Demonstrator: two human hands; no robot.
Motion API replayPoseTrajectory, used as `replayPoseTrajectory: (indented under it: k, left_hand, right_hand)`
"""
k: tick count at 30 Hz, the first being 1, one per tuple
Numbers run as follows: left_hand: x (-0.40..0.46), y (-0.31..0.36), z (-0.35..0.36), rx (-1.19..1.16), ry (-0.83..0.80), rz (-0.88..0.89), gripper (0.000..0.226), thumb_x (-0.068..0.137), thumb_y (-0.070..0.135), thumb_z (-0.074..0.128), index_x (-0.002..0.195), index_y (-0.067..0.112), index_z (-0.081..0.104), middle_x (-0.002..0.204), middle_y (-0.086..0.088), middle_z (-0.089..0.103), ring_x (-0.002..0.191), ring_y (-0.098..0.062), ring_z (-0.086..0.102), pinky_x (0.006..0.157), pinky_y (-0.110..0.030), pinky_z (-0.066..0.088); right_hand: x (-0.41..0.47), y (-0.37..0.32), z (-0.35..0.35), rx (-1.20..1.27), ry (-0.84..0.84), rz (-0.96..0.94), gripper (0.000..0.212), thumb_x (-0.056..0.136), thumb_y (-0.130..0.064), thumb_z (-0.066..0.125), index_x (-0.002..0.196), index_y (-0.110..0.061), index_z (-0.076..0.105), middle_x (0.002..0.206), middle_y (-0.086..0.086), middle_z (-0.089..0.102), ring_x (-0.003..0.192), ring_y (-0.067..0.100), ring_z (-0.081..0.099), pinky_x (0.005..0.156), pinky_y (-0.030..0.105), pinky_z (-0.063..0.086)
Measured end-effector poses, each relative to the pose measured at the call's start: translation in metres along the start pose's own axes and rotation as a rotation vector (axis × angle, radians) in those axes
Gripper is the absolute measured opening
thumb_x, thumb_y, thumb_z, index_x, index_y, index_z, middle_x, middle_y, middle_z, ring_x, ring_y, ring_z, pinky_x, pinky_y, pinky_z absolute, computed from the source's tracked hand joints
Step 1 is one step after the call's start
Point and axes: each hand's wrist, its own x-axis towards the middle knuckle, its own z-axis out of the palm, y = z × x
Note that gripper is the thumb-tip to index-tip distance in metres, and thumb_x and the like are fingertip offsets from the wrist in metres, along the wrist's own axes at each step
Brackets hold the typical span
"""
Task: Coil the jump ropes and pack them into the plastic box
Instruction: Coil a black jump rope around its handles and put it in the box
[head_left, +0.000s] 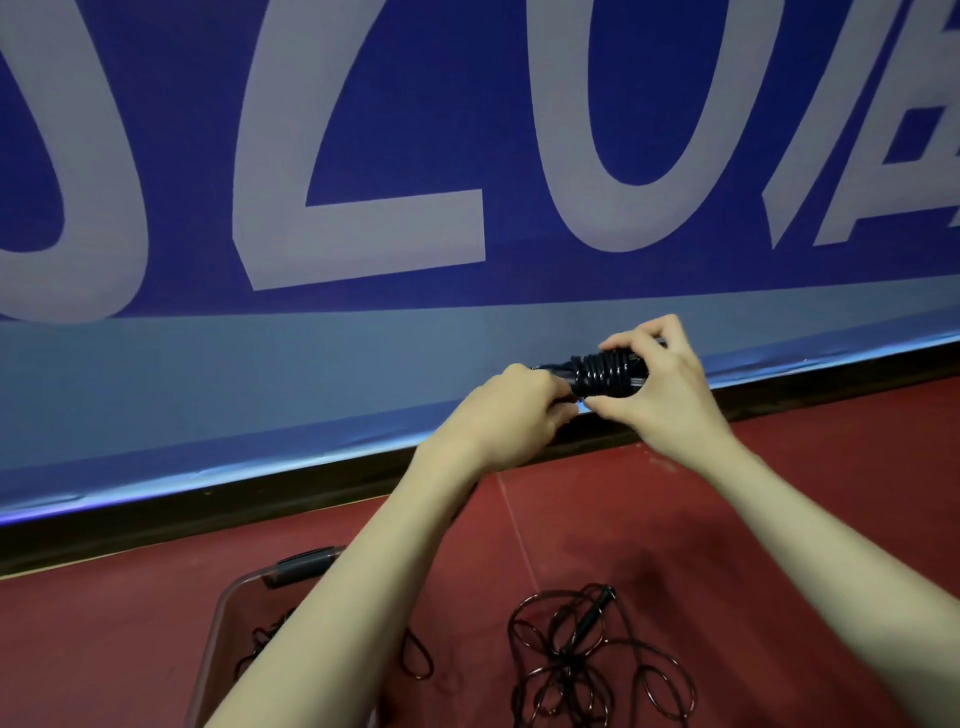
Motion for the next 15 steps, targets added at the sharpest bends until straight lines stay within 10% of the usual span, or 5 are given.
replayPoseTrajectory:
  k: [5, 15]
  left_hand:
    - [-0.002, -0.026, -0.007, -0.112, 0.067, -0.029, 0.012, 0.091, 0.033, 0.061, 0.079, 0.033, 0.063, 0.080, 0.008, 0.065, 0.079, -0.016, 0.058, 0.075, -0.036, 0.050]
    - [-0.010, -0.044, -0.006, -0.790, 0.056, -0.085, 0.033, 0.098, 0.019, 0.054, 0.065, 0.023, 0.058, 0.065, 0.005, 0.053, 0.054, -0.007, 0.044, 0.054, -0.016, 0.037]
  right_hand:
    - [-0.001, -0.002, -0.010, 0.066, -0.391, -0.015, 0.047, 0.060, -0.019, 0.092, 0.099, -0.029, 0.068, 0.104, -0.007, 0.048, 0.091, 0.003, 0.053, 0.078, 0.001, 0.035]
    - [-0.001, -0.018, -0.011, 0.596, -0.508, 0.159, 0.046, 0.048, -0.029, 0.087, 0.092, -0.030, 0.073, 0.097, -0.010, 0.063, 0.086, 0.003, 0.061, 0.075, 0.013, 0.046]
